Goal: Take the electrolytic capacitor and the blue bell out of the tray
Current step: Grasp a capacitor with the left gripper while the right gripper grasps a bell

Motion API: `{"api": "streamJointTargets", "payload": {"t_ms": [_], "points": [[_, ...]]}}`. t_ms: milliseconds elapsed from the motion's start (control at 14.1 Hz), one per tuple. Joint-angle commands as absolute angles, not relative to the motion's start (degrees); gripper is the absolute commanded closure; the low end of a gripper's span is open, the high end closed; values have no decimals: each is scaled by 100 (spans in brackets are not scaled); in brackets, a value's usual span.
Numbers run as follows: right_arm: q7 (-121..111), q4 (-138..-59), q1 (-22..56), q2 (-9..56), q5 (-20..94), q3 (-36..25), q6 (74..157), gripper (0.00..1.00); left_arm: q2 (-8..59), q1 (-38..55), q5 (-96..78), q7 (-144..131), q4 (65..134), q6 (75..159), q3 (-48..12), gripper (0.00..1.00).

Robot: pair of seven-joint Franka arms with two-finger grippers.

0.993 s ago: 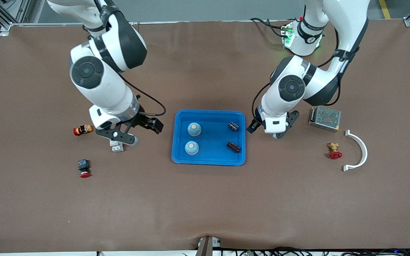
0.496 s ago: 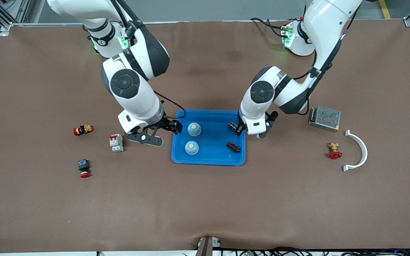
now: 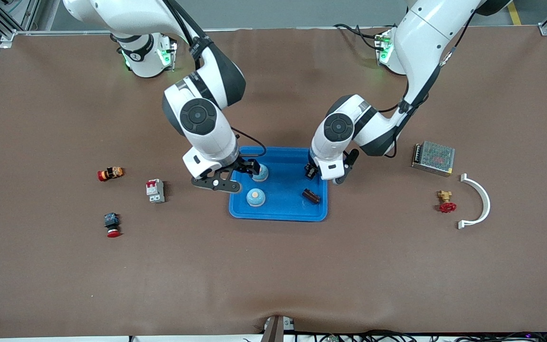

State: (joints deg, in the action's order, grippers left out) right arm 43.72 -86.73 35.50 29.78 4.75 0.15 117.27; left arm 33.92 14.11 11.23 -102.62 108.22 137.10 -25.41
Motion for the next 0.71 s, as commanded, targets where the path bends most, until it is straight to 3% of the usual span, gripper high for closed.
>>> {"api": "streamJointTargets", "payload": {"t_ms": [0, 142, 425, 638], "points": [[4412, -8578, 3796, 3242, 536, -44, 12004, 0, 3585, 1485, 1257, -10467, 10749, 13921, -2505, 35], [4412, -8578, 3911, 3418, 527, -44, 12198, 0, 3656, 1494, 1257, -10476, 10740, 13931, -2505, 37], [4368, -8805, 3964, 3516, 423, -53, 12479, 0, 3770, 1494, 1257, -10468, 10688, 14010, -2505, 51], [4324, -9043, 3964, 3524, 325, -44, 12822, 0, 3849, 1485, 1257, -10468, 10591, 14010, -2505, 76]]}}
